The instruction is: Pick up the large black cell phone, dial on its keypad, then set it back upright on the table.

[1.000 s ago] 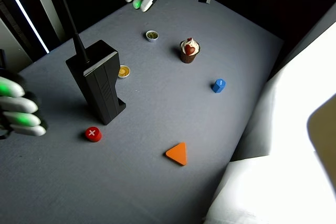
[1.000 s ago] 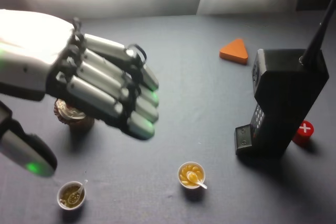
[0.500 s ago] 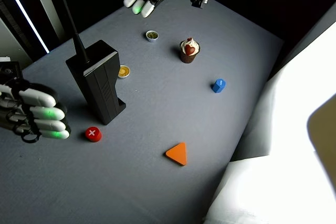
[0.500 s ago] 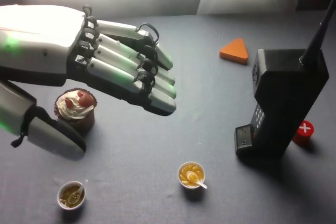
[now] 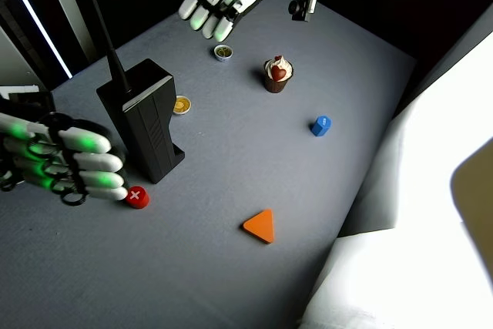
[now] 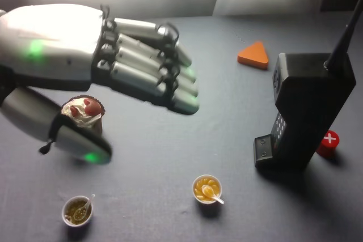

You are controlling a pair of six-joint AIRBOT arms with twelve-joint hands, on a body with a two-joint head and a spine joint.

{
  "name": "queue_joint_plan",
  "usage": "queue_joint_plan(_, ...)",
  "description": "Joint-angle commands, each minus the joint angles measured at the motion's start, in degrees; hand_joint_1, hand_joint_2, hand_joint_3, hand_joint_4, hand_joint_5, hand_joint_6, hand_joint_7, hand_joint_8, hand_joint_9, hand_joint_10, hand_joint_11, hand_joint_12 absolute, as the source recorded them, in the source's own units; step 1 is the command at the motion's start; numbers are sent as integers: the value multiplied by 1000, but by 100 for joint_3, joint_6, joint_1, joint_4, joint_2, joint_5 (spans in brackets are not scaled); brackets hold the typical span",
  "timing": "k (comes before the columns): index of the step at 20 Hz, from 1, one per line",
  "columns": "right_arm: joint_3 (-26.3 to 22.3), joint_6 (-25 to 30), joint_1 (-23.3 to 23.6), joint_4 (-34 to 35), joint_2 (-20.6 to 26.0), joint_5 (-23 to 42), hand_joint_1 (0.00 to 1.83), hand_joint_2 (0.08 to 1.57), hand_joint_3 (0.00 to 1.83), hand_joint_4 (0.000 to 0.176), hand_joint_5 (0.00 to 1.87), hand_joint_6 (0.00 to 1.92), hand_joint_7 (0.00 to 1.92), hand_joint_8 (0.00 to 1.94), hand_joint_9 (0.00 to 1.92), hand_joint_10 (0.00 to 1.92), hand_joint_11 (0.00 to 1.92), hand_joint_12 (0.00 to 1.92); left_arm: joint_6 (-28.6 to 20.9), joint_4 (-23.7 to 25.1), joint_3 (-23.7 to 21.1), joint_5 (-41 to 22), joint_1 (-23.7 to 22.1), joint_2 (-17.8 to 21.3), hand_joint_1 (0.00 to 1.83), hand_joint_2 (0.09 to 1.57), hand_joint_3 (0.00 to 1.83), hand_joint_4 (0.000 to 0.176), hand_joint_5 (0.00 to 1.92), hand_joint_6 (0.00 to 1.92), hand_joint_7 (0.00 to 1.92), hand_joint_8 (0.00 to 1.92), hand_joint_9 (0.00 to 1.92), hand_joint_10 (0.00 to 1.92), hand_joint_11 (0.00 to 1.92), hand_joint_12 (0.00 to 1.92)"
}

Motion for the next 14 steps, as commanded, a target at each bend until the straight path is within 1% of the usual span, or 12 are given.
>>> queue_joint_plan(1, 45, 45, 39, -181, 7, 658, 123, 879, 8, 0, 18, 1, 6, 1, 2, 0, 1, 202, 62, -413, -35, -192, -76, 56, 160, 1274, 3, 0, 296, 1, 338, 1, 321, 0, 0, 618)
queue_joint_plan(3, 125, 45, 48, -214, -46, 638, 153, 880, 7, 0, 32, 7, 18, 6, 3, 1, 0, 198, 239, -420, -27, -164, -111, 57, 175, 1273, 0, 0, 297, 2, 337, 2, 323, 1, 0, 639)
queue_joint_plan(4, 163, 45, 60, -251, -69, 624, 132, 885, 7, 0, 6, 1, 3, 0, 0, 0, 0, 144, 303, -452, -27, -124, -112, 60, 168, 1275, 1, 0, 297, 1, 349, 5, 338, 5, 0, 675)
queue_joint_plan(5, 195, 45, 79, -277, -95, 611, 145, 883, 5, 0, 0, 0, 0, 0, 0, 0, 0, 135, 324, -467, -28, -89, -112, 63, 154, 1282, 2, 0, 279, 0, 338, 2, 327, 2, 0, 643)
queue_joint_plan(6, 227, 45, 104, -294, -120, 582, 167, 867, 0, 0, 0, 0, 0, 0, 0, 0, 0, 165, 266, -467, -37, -30, -113, 65, 134, 1286, 3, 0, 280, 1, 332, 0, 324, 1, 0, 597)
queue_joint_plan(7, 249, 46, 147, -298, -143, 552, 220, 867, 0, 0, 0, 0, 0, 0, 0, 0, 0, 91, 224, -450, -45, 23, -119, 65, 163, 1278, 0, 0, 288, 4, 335, 1, 329, 2, 0, 581)
queue_joint_plan(9, 291, 46, 245, -309, -192, 493, 238, 866, 0, 0, 0, 0, 0, 0, 0, 0, 11, 85, 181, -441, -70, 95, -137, 72, 183, 1271, 0, 0, 296, 5, 337, 2, 334, 4, 0, 583)
queue_joint_plan(10, 316, 46, 298, -334, -226, 457, 274, 883, 5, 0, 0, 0, 0, 0, 0, 0, 0, 15, 161, -442, -67, 112, -158, 73, 213, 1262, 0, 0, 317, 6, 342, 3, 337, 3, 0, 652)
queue_joint_plan(11, 339, 46, 329, -372, -260, 430, 294, 896, 10, 0, 0, 0, 0, 0, 0, 0, 0, 2, 153, -455, -55, 115, -170, 72, 194, 1266, 0, 0, 314, 3, 340, 2, 335, 1, 0, 669)
queue_joint_plan(12, 372, 46, 337, -482, -303, 413, 321, 902, 11, 0, 0, 0, 0, 0, 0, 0, 0, 0, 148, -455, -35, 128, -188, 70, 191, 1268, 1, 0, 313, 2, 340, 1, 335, 1, 0, 671)
queue_joint_plan(13, 417, 46, 356, -570, -359, 413, 368, 907, 12, 0, 0, 0, 0, 0, 0, 0, 0, 0, 148, -459, -9, 131, -201, 71, 189, 1274, 2, 0, 306, 2, 327, 3, 317, 4, 0, 614)
queue_joint_plan(14, 440, 46, 376, -575, -394, 404, 396, 913, 13, 0, 0, 0, 0, 0, 0, 0, 0, 0, 140, -454, 16, 138, -212, 71, 201, 1268, 0, 0, 315, 3, 332, 3, 324, 6, 0, 656)
